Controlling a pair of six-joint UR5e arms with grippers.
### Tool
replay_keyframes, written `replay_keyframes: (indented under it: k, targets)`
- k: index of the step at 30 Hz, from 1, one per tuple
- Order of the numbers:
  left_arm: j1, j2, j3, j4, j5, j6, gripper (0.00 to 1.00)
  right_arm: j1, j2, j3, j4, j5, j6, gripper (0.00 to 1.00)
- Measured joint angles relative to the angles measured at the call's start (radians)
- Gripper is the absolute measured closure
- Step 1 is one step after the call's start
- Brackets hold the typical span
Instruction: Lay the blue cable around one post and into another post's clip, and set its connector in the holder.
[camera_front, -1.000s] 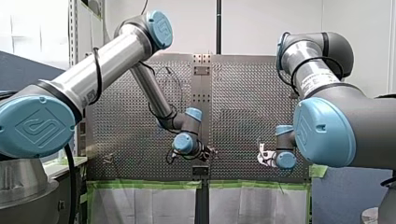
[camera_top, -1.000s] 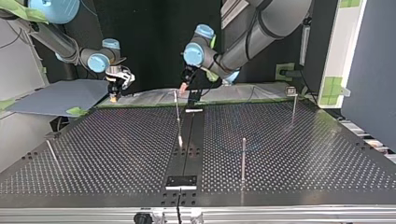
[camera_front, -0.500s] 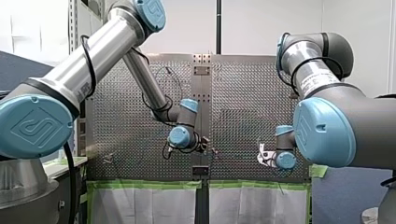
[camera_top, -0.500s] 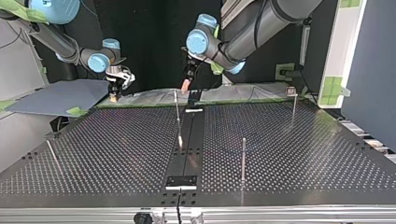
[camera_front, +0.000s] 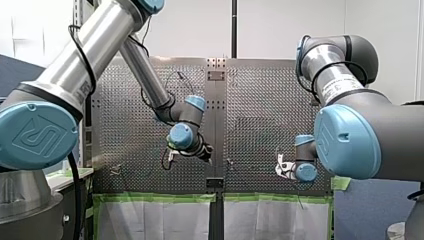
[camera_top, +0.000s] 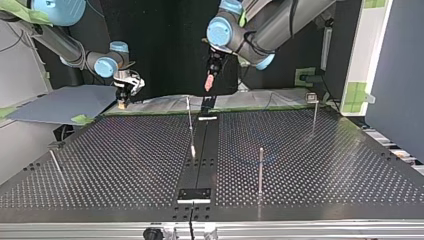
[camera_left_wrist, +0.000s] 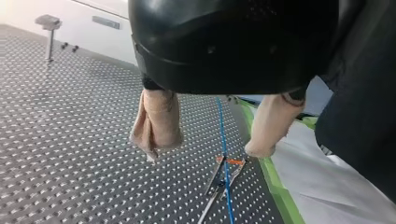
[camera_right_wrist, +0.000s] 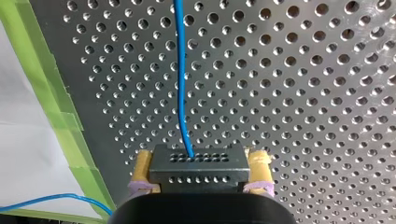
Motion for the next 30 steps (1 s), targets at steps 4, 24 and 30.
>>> replay_keyframes:
  k: [4,24,30]
  targets:
    - [0.006,0.034,-0.034,0.015,0.001,-0.034,0.02,0.000,0.001,0.000,-0.001,-0.006,0.000,0.82]
    - [0.180,0.236,-0.133,0.051,0.093,-0.236,0.02,0.000,0.006,0.000,-0.017,-0.008,0.004,0.82]
    - [0.239,0.295,-0.094,0.055,0.115,-0.295,0.02,0.000,0.007,0.000,-0.019,-0.010,0.005,0.82]
